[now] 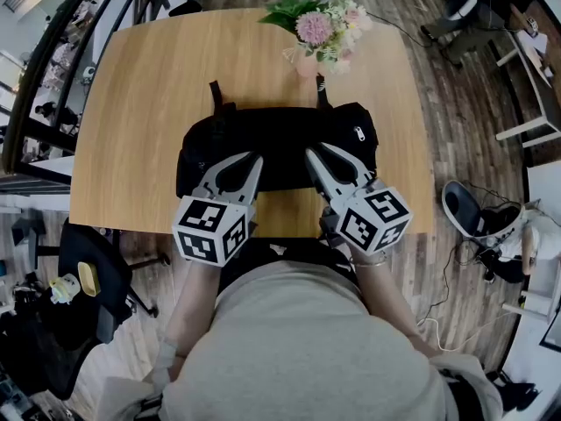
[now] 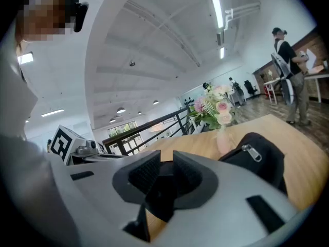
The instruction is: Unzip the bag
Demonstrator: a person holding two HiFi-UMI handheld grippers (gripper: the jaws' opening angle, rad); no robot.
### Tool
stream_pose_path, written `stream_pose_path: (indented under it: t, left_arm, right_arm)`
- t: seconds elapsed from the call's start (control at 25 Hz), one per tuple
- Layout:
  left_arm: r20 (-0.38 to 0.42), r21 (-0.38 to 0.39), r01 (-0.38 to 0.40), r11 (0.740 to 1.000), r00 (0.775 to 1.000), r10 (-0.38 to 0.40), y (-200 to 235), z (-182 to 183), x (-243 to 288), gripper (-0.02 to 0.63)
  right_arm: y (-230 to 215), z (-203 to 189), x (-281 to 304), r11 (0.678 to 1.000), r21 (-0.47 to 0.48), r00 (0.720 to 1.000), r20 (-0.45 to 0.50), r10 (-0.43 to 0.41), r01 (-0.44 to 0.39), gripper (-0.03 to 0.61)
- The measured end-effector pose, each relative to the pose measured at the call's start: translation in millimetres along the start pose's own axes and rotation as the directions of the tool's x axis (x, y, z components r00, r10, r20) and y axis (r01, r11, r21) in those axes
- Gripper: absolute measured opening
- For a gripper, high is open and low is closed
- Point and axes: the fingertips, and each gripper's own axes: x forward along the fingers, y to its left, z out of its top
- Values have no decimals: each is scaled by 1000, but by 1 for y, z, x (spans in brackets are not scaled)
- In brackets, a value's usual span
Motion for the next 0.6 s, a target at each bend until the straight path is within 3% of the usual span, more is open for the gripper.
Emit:
stream_pose_path:
  t: [0.2,0.4,0.6]
  left_arm:
    - [16,-50,3,999,1000,-2,1,-2,-4,49]
    - [11,-62,-33,998,999,34,6,-6,-8,46]
    - [7,-82,-27,996,1000,28,6,-8,-10,35]
  right_arm:
    - [15,-3,6,999,-20,1000,-15,25,-26,65]
    - [23,-5,11,999,-36,999,-17,37,-37,9]
    - [35,-12,16,993,-45,993,-50,103,-105,6]
